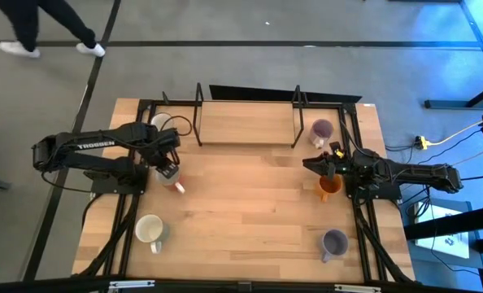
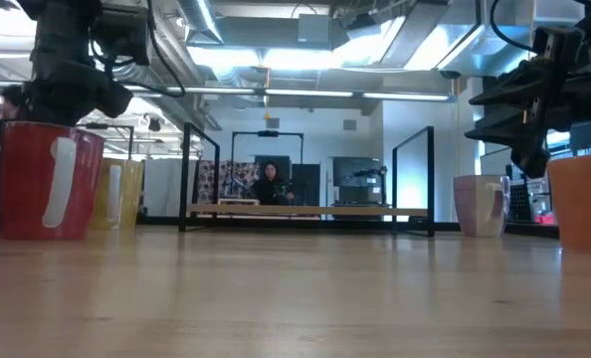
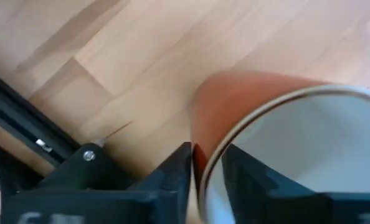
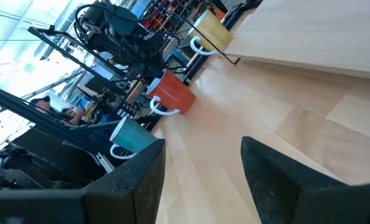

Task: Place coffee mugs
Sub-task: Put the red mug on the shelf

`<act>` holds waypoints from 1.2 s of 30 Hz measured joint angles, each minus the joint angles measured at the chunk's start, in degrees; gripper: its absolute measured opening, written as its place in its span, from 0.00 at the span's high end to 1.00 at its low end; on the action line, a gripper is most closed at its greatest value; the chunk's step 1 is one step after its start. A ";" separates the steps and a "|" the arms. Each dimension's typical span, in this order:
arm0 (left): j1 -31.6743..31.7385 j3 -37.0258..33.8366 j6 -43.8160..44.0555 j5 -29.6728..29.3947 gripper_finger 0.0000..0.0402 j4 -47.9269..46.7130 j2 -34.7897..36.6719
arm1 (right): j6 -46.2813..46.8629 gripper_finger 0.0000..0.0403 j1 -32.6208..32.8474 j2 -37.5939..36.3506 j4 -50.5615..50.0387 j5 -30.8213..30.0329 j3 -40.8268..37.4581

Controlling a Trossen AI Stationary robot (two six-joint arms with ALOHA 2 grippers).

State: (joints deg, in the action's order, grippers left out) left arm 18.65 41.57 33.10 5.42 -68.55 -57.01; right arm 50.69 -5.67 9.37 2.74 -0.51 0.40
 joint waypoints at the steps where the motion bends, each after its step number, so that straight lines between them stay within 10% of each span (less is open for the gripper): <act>1: 0.00 0.00 -1.10 0.14 0.86 0.10 0.00 | -0.04 0.51 0.02 0.00 0.00 -0.31 0.00; 8: -0.85 4.09 -6.63 0.74 0.95 -0.56 -0.07 | -2.13 0.51 0.01 0.00 0.04 -2.06 0.00; 20: -6.70 34.28 -12.09 -5.24 0.95 5.52 -2.82 | -3.05 0.51 0.01 0.00 -0.29 -2.11 0.00; 36: 10.78 75.25 -43.96 -10.46 0.95 -6.61 -35.62 | -3.03 0.51 0.02 0.27 -0.91 -2.93 0.00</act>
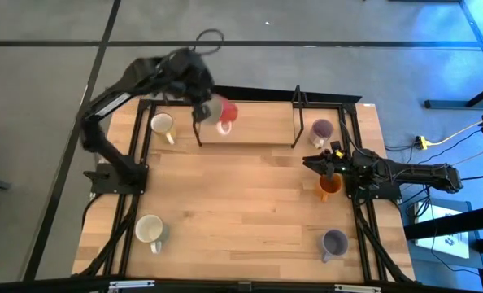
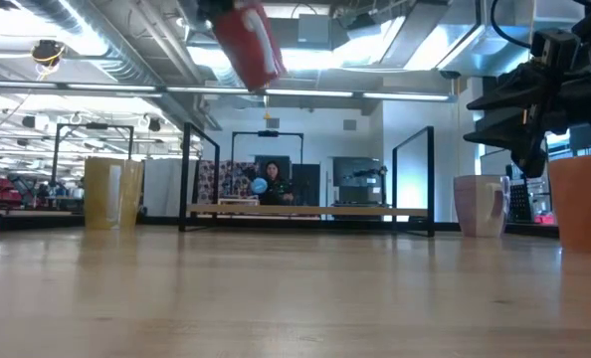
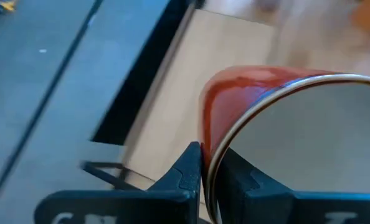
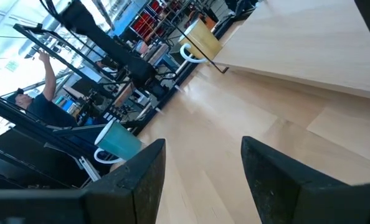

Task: Place coffee mugs
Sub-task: Put the red mug on the shelf

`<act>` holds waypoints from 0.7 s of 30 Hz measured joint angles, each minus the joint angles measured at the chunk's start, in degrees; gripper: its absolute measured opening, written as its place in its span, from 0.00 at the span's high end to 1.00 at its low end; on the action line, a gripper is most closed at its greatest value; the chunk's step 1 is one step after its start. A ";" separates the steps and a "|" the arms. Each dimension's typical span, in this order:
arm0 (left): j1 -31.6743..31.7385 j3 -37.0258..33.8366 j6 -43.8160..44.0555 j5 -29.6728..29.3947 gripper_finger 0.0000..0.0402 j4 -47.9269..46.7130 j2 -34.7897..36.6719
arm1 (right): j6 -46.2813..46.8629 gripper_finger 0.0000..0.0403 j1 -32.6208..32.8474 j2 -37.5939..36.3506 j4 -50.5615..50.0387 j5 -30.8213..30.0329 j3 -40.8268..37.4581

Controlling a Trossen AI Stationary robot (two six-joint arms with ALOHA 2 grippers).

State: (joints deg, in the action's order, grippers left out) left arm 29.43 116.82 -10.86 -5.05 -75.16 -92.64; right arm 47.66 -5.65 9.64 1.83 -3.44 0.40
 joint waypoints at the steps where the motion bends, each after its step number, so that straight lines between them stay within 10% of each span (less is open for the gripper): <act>1: 1.65 2.10 -2.54 -0.57 0.95 -0.70 -2.23 | 0.00 0.51 -0.01 0.17 -0.03 0.00 0.00; 6: 9.23 7.72 -11.08 -8.10 0.95 -1.09 -12.05 | 0.01 0.51 0.00 0.36 -0.15 0.00 0.00; 21: 15.67 7.93 -13.39 -1.08 0.95 -5.53 -27.19 | 1.81 0.51 -0.02 0.36 -0.38 -0.02 0.02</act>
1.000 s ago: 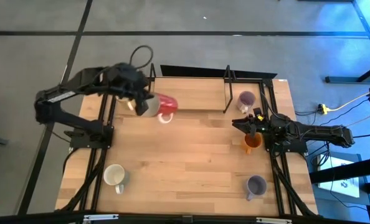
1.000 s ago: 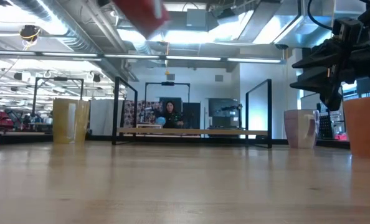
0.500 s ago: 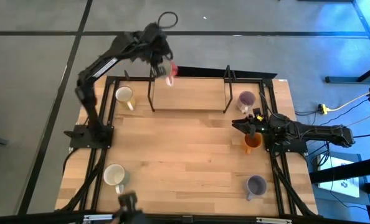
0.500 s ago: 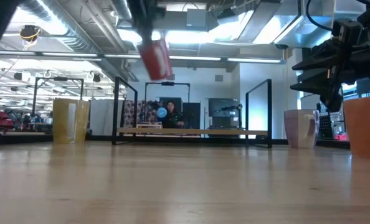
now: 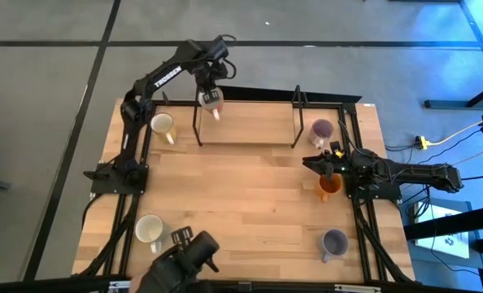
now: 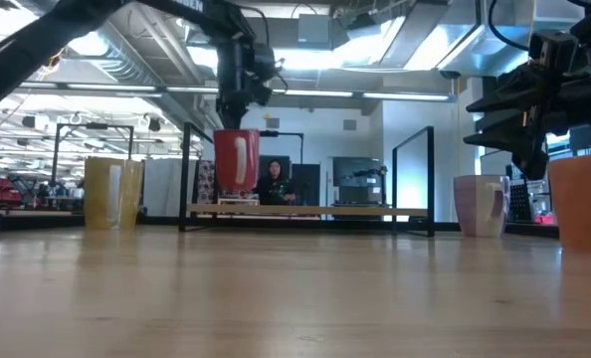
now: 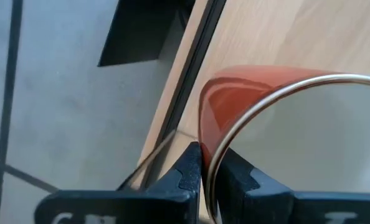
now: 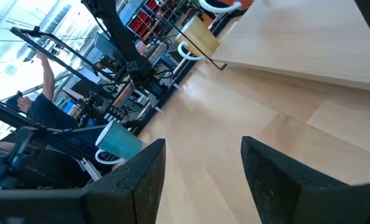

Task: Place coffee mugs
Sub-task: Put the red mug on the shelf

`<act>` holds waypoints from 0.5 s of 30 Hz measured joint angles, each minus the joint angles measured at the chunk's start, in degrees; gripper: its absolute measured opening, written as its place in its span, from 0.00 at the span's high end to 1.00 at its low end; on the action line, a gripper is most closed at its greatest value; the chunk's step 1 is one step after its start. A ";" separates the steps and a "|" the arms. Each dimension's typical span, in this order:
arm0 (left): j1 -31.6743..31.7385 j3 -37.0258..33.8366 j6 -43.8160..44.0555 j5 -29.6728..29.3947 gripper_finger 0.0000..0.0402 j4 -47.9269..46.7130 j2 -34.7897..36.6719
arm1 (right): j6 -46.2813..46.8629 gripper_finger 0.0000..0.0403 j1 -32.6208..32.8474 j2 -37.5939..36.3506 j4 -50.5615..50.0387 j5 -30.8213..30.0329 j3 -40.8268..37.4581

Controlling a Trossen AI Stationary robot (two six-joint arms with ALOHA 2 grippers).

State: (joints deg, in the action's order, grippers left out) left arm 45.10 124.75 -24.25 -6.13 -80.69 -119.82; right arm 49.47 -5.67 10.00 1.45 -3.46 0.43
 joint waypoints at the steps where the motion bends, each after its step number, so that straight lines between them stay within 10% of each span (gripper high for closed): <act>1: 0.00 0.00 -0.17 0.15 0.95 0.26 -0.30 | 0.00 0.51 0.01 0.00 0.00 0.00 0.00; 15: 0.44 0.02 -2.83 1.30 0.95 0.38 -3.44 | 0.11 0.51 0.02 0.00 -0.07 0.00 0.00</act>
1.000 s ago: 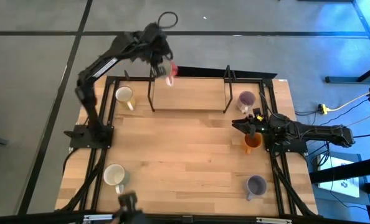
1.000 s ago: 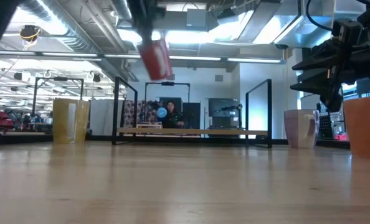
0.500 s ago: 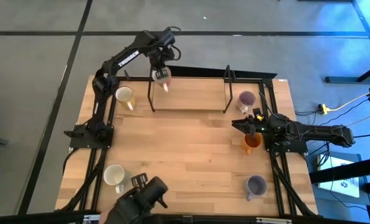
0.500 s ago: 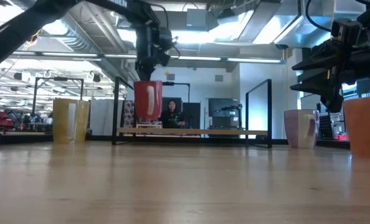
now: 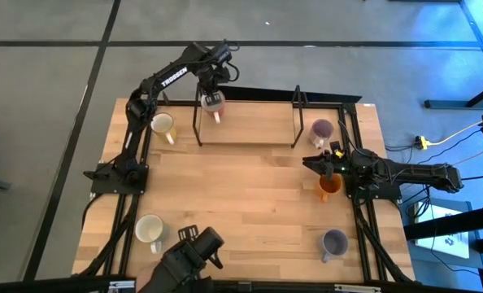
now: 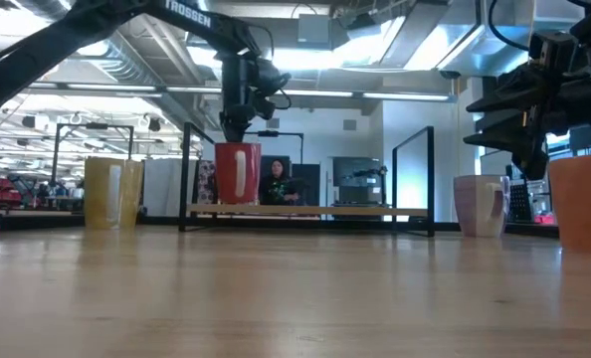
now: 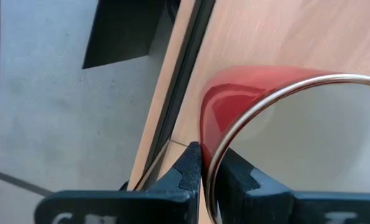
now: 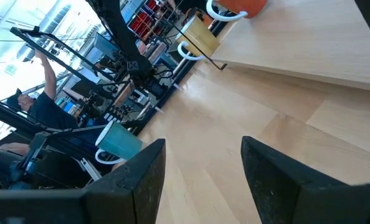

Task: Place coffee mugs
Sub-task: Put the red mug on the shelf, then put the yellow mug on the shelf

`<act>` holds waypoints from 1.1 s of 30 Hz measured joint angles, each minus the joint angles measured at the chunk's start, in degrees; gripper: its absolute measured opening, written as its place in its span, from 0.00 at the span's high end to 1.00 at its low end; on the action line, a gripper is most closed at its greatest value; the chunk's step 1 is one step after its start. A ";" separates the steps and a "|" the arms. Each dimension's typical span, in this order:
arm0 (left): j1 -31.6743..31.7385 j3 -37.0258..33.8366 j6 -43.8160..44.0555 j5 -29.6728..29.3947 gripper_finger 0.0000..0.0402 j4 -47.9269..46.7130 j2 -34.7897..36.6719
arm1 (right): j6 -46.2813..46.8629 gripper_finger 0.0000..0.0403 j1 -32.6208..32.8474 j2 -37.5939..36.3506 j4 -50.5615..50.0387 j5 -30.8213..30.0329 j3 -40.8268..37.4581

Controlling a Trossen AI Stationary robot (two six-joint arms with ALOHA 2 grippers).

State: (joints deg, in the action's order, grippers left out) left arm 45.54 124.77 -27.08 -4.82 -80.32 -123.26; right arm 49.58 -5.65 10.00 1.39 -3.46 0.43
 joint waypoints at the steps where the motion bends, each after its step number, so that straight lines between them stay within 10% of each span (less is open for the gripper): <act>1: -0.04 0.00 -0.12 0.05 0.95 -0.04 0.09 | 0.00 0.51 -0.01 0.00 0.00 0.00 0.00; 33: -0.81 -3.61 -3.06 -1.24 0.70 4.92 2.53 | -0.39 0.51 0.00 0.00 -0.04 1.05 0.00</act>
State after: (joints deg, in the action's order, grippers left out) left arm 44.73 121.16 -30.14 -6.07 -75.40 -120.73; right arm 49.19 -5.65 10.00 1.34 -2.42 0.43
